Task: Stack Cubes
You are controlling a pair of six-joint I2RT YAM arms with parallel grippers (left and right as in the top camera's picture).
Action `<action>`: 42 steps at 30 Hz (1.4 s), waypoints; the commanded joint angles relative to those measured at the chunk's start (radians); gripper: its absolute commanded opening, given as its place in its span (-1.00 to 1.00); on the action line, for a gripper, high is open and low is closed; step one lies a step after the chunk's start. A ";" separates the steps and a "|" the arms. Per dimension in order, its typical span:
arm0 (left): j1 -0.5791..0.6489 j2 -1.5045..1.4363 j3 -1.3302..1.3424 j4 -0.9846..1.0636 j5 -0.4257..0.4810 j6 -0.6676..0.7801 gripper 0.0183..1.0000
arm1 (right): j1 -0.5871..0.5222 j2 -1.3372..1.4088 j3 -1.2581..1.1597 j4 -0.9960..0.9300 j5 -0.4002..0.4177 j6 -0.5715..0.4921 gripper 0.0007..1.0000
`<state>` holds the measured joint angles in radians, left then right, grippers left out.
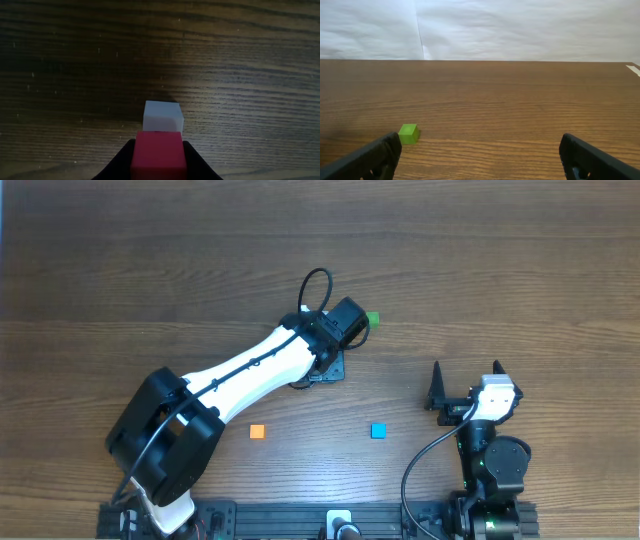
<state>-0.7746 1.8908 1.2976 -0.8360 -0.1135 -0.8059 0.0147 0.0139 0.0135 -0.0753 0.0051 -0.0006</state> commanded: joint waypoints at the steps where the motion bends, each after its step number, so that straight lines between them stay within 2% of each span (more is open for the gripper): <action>1: 0.007 0.014 -0.006 0.011 -0.019 -0.014 -0.91 | -0.002 -0.007 -0.008 0.001 -0.009 -0.001 0.98; 42: 0.009 0.038 -0.006 0.037 -0.037 -0.014 -0.82 | -0.002 -0.007 -0.008 0.001 -0.009 -0.001 0.98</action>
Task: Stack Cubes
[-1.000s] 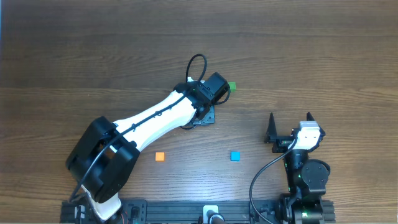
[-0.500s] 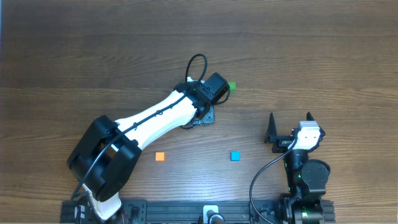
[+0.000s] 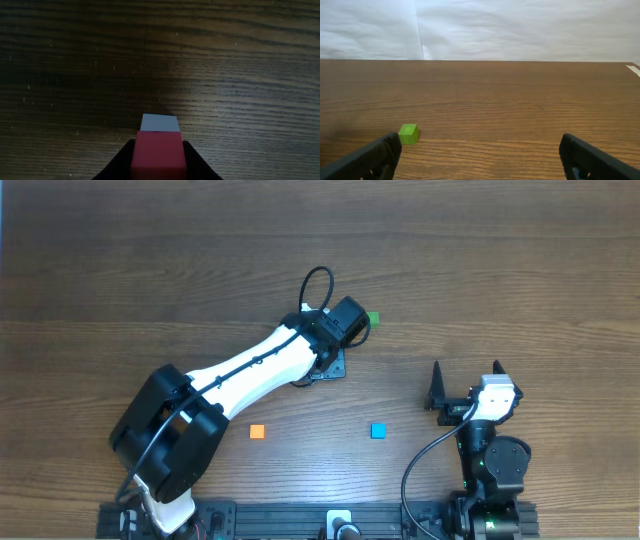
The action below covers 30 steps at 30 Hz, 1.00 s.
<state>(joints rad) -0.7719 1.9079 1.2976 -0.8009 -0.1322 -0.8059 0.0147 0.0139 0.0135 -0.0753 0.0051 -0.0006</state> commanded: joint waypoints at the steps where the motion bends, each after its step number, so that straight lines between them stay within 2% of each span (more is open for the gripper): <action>1: 0.006 0.021 -0.006 0.002 -0.018 -0.014 -0.81 | -0.002 -0.007 -0.008 0.001 -0.008 -0.001 0.98; 12: 0.006 0.023 -0.006 0.002 -0.018 -0.014 -0.69 | -0.002 -0.007 -0.008 0.001 -0.008 -0.001 0.98; 22: 0.006 0.024 -0.006 0.002 -0.015 -0.014 -0.44 | -0.002 -0.007 -0.008 0.001 -0.008 -0.001 0.98; 26: 0.006 0.024 -0.006 0.002 -0.015 -0.014 -0.25 | -0.002 -0.007 -0.008 0.001 -0.009 -0.001 0.98; 30: 0.006 0.024 -0.006 0.002 -0.015 -0.014 -0.19 | -0.002 -0.007 -0.008 0.001 -0.009 -0.001 0.99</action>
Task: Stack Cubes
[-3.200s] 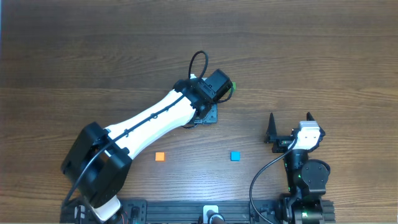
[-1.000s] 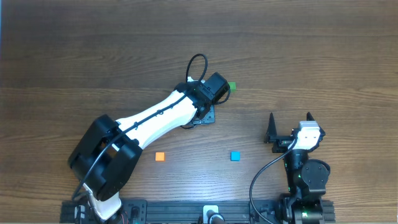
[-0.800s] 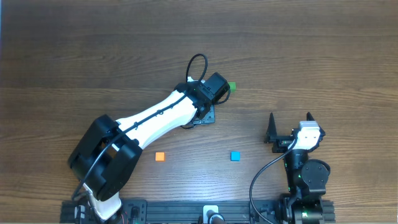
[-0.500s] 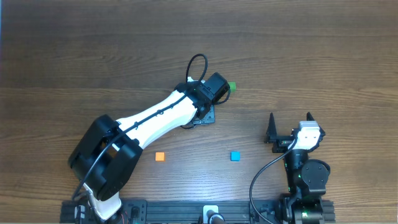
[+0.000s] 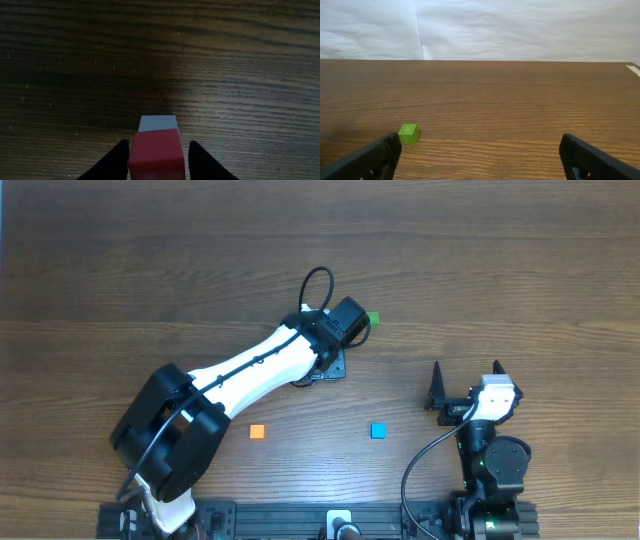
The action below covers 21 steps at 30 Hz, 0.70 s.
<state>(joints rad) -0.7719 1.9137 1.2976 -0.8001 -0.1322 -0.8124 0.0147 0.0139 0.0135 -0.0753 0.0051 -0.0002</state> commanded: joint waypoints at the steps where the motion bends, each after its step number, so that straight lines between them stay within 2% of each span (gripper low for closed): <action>1: 0.006 0.019 -0.006 0.001 -0.015 -0.008 -0.11 | -0.002 -0.007 -0.008 0.001 -0.008 -0.001 0.98; 3: 0.006 0.019 -0.006 0.002 -0.015 -0.008 0.08 | -0.002 -0.007 -0.008 0.001 -0.008 -0.001 0.99; 7: 0.006 -0.008 -0.005 0.013 -0.016 -0.007 0.74 | -0.002 -0.007 -0.008 0.001 -0.008 -0.001 0.98; 12: 0.032 -0.184 -0.005 0.011 -0.018 -0.007 0.87 | -0.002 -0.007 -0.008 0.001 -0.008 -0.001 0.98; 18: 0.035 -0.385 -0.006 -0.128 -0.032 -0.007 0.83 | -0.002 -0.007 -0.008 0.001 -0.008 -0.001 0.99; 21: 0.022 -0.495 -0.037 -0.250 -0.068 -0.007 0.74 | -0.002 -0.007 -0.008 0.001 -0.008 -0.001 0.98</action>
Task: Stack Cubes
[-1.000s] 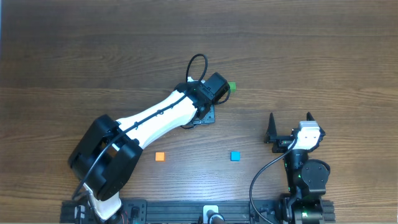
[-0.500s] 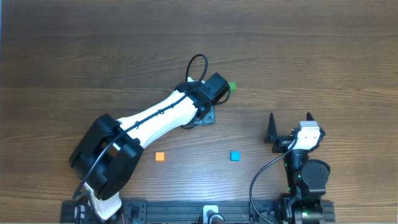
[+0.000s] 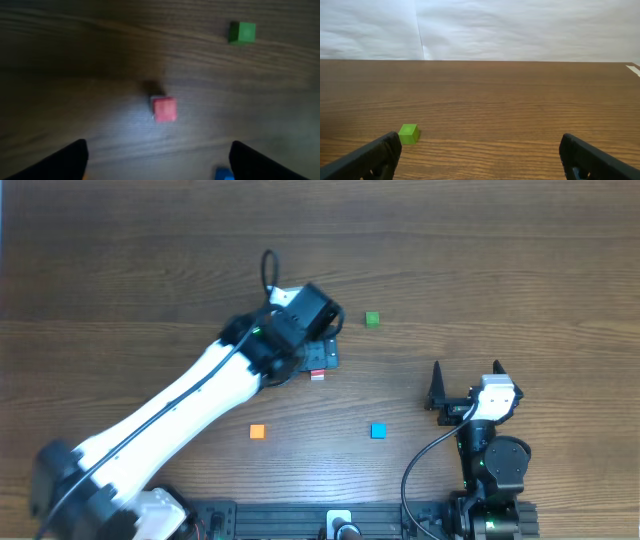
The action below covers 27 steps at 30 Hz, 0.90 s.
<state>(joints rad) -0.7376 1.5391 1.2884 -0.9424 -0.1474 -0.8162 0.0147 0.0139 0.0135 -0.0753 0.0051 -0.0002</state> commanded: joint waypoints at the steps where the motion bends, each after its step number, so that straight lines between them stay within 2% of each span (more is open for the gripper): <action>1: -0.018 -0.145 -0.052 -0.121 -0.063 -0.003 0.72 | -0.002 -0.007 -0.008 0.001 -0.008 -0.001 0.99; 6: -0.039 -0.297 -0.421 -0.027 -0.061 -0.062 0.74 | -0.002 -0.007 -0.008 0.001 -0.009 -0.001 0.99; 12: -0.039 -0.341 -0.663 0.161 -0.005 -0.063 0.67 | -0.002 -0.007 -0.008 0.001 -0.008 -0.001 0.99; 27: -0.039 -0.253 -0.700 0.229 0.018 -0.063 0.61 | -0.002 -0.007 -0.008 0.001 -0.009 -0.001 0.98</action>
<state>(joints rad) -0.7750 1.2530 0.5964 -0.7235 -0.1471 -0.8612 0.0147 0.0139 0.0132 -0.0750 0.0048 -0.0006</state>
